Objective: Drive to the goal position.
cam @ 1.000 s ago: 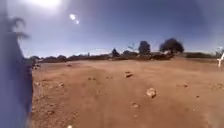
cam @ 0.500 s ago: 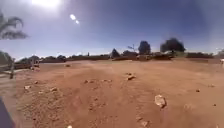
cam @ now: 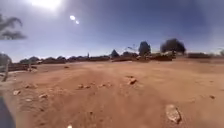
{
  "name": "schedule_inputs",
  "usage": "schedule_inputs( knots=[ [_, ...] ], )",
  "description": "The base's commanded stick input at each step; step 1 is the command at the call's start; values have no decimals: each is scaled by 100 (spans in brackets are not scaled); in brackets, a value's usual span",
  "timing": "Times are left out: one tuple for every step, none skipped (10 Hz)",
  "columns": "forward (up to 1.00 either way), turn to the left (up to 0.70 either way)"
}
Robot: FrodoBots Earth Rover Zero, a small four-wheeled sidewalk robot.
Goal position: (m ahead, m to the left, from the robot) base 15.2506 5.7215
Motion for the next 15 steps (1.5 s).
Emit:
schedule_inputs(
  knots=[
    [70, 0],
    [70, 0],
    [70, 0],
    [70, 0],
    [70, 0],
    [70, 0],
    [70, 0],
    [70, 0],
    [70, 0],
    [70, 0],
    [70, 0],
    [70, 0],
    [70, 0],
    [70, 0],
    [70, 0]
  ],
)
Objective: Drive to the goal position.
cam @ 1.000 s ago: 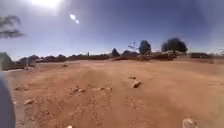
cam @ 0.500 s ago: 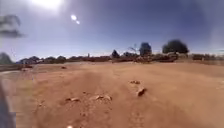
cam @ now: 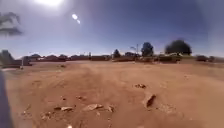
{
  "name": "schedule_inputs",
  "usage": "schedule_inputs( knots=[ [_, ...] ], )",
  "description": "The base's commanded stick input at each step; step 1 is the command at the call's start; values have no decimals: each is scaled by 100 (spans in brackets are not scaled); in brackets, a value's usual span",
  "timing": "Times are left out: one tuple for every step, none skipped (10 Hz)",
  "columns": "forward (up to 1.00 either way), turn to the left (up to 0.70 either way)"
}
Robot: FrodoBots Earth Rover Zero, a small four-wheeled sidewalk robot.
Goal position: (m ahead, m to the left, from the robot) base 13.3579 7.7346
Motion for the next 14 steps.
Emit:
schedule_inputs(
  knots=[
    [70, 0],
    [70, 0],
    [70, 0],
    [70, 0],
    [70, 0],
    [70, 0],
    [70, 0],
    [70, 0],
    [70, 0],
    [70, 0],
    [70, 0],
    [70, 0],
    [70, 0],
    [70, 0]
  ],
)
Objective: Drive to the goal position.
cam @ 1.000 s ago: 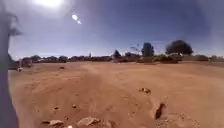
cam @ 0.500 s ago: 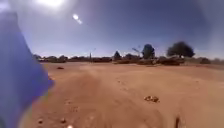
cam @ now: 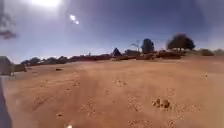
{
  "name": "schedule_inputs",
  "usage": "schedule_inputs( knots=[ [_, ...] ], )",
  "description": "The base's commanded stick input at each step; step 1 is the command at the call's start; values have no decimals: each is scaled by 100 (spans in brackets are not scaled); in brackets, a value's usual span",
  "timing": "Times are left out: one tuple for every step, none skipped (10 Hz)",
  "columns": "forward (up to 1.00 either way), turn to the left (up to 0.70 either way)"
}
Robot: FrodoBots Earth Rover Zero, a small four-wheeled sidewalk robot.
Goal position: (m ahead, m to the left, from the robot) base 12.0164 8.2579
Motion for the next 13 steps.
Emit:
schedule_inputs(
  knots=[
    [70, 0],
    [70, 0],
    [70, 0],
    [70, 0],
    [70, 0],
    [70, 0],
    [70, 0],
    [70, 0],
    [70, 0],
    [70, 0],
    [70, 0],
    [70, 0],
    [70, 0]
  ],
)
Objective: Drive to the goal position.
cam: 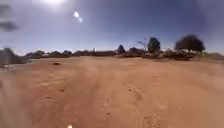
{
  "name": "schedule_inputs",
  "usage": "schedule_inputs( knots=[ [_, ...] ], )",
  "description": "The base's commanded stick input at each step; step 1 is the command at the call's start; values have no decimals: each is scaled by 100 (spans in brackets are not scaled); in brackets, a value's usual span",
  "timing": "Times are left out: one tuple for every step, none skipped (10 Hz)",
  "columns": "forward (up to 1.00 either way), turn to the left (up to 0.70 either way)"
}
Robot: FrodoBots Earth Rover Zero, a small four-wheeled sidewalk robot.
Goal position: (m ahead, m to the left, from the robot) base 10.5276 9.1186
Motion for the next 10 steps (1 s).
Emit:
schedule_inputs(
  knots=[
    [70, 0],
    [70, 0],
    [70, 0],
    [70, 0],
    [70, 0],
    [70, 0],
    [70, 0],
    [70, 35],
    [70, 35],
    [70, 23]
  ],
)
